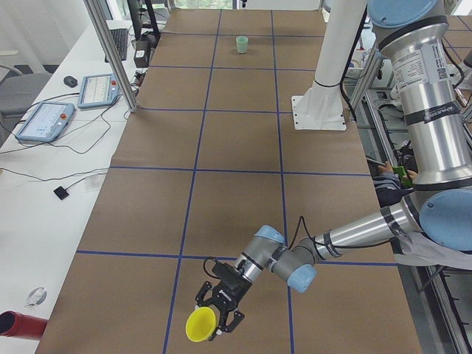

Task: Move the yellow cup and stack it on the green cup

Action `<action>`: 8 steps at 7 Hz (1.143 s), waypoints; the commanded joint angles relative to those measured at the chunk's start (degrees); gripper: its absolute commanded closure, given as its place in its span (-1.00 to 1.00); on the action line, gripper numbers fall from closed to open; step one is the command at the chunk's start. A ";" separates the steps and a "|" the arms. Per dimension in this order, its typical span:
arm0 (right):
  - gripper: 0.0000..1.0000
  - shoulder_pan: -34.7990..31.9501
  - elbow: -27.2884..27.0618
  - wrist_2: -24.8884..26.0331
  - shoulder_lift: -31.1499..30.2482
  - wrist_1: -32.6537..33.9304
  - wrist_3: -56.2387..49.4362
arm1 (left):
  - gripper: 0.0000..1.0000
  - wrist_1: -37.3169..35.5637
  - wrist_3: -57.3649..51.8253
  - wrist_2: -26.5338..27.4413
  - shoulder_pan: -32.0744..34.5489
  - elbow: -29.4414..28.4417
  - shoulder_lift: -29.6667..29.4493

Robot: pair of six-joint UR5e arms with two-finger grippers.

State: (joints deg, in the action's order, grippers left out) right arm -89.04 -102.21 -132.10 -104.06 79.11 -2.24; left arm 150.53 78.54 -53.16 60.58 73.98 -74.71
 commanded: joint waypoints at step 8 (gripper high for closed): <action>-1.00 0.00 -0.36 -0.09 1.75 -2.11 0.04 | 0.49 20.33 -35.35 -36.15 0.33 22.32 -13.96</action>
State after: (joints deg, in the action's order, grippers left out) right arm -89.03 -102.60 -132.19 -102.82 77.27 -2.20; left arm 170.72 46.44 -81.70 60.92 92.64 -87.67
